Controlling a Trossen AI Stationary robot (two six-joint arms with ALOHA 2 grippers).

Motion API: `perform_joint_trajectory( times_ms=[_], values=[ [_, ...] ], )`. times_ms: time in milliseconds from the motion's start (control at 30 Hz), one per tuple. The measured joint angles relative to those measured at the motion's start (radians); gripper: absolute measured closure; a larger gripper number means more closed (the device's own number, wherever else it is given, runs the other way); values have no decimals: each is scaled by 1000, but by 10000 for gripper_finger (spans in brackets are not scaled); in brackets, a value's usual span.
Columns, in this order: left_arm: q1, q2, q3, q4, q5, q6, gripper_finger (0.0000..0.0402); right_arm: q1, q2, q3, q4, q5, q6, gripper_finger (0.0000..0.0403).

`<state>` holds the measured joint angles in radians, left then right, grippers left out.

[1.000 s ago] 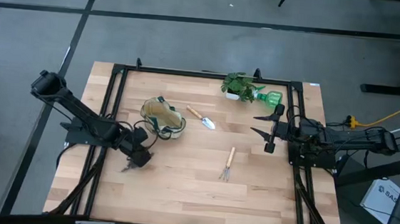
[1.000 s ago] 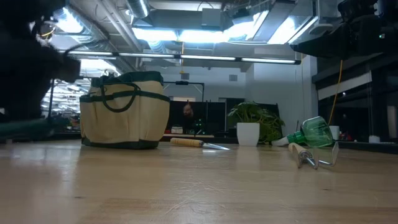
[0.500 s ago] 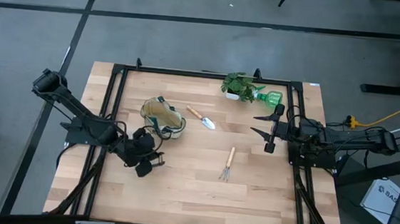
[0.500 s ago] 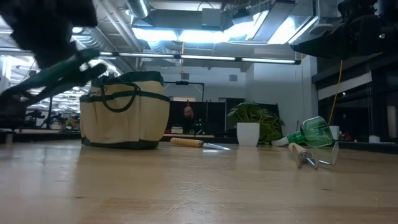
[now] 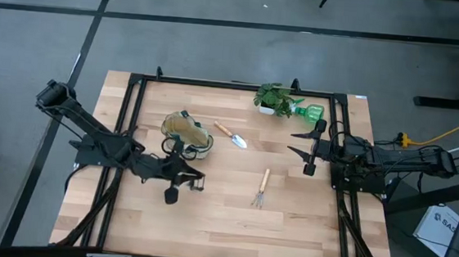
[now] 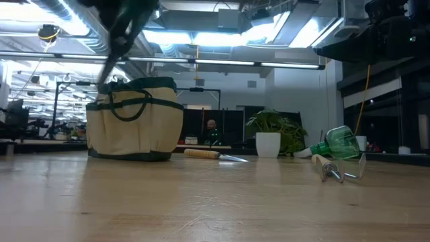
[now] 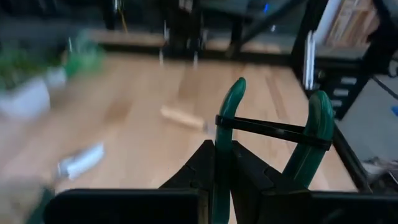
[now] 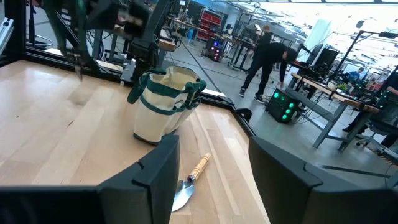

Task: Pick & Place Garden tools in Gardening bag
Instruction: Put the green shears into the gardening bag

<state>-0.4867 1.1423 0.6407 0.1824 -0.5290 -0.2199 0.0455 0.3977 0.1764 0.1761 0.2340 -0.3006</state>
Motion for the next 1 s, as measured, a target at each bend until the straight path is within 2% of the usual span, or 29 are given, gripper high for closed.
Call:
perform_joint_trajectory(
  times_ms=[133,300,567,733,867,1000],
  values=[
    [35,0,0,141,-53,142,379,0,0,0,0,0,0,208],
    [107,0,0,266,-98,249,378,0,0,0,0,0,0,208],
    [291,0,0,391,-107,278,378,0,0,0,0,0,0,208],
    [381,-1,0,383,-119,305,378,0,0,0,0,0,0,208],
    [393,-38,0,367,-138,350,378,0,0,0,0,0,0,208],
    [366,-147,0,195,-162,330,378,0,0,0,0,0,0,208]
  ],
)
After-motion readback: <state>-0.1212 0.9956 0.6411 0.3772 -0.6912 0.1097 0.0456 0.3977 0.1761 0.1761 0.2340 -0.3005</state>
